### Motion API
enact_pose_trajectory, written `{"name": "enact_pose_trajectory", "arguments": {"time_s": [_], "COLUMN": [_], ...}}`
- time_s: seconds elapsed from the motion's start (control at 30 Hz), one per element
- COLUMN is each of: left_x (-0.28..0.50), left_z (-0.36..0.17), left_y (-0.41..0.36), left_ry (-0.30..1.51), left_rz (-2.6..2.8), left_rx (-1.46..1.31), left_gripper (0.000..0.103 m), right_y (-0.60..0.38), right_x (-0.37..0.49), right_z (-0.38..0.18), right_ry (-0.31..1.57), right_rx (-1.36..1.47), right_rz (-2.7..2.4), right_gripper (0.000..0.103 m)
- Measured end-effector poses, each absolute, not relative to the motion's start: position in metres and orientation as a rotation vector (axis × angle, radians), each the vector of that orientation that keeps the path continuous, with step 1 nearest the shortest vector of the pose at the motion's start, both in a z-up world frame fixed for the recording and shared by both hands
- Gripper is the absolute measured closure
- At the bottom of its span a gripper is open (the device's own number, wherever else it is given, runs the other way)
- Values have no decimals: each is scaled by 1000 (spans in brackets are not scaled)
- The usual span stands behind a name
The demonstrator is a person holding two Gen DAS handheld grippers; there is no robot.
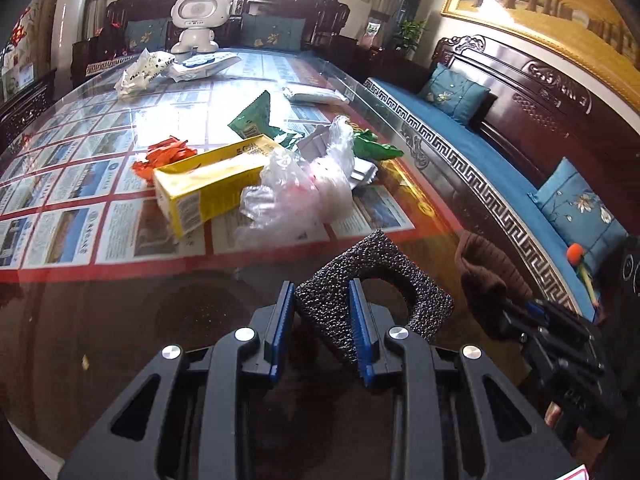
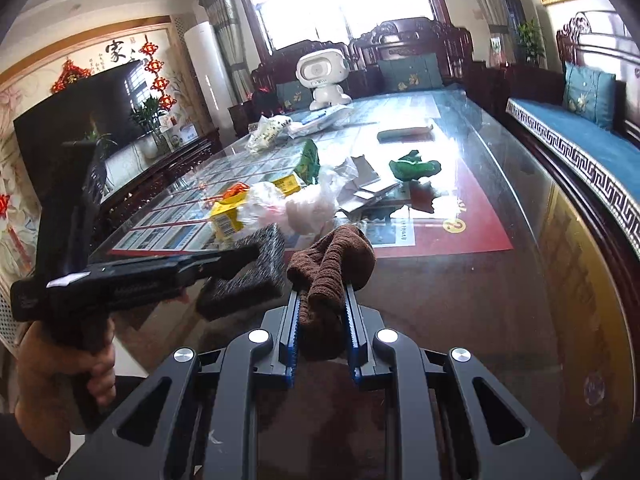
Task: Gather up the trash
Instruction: 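Carry both items to the bucket and open left tool to drop foam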
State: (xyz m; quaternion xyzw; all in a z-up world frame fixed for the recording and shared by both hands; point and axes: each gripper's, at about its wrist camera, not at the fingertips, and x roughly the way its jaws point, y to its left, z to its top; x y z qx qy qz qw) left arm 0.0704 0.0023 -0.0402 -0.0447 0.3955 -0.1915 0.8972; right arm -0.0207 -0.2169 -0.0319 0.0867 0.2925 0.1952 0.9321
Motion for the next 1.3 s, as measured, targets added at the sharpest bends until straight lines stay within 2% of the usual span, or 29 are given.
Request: {"name": "enact_pose_trajectory", "arguments": {"time_s": [0.37, 0.77, 0.97, 1.0, 1.03, 1.13, 1.3], "left_x": [-43, -118, -132, -134, -133, -134, -140], "left_z": [-42, -139, -168, -170, -170, -169, -165], "left_y": [26, 3, -5, -6, -7, -10, -6], "left_ry": [775, 1048, 1133, 1142, 1145, 1141, 1117], "left_rz": [-479, -648, -694, -702, -705, -715, -699], "left_rx": [36, 107, 111, 115, 118, 128, 144], "left_gripper": [75, 74, 72, 69, 58, 43, 34], "right_y": [-191, -183, -183, -183, -184, -183, -179], "right_x": [-108, -151, -159, -160, -159, -159, -159], "right_z": [-23, -50, -53, -54, -54, -55, -57], "right_ry": [586, 674, 684, 687, 688, 692, 699], "right_rx": [62, 23, 18, 18, 19, 17, 8], "right_rz": [384, 340, 333, 330, 329, 332, 345], "right_gripper": [84, 84, 84, 84, 84, 84, 84]}}
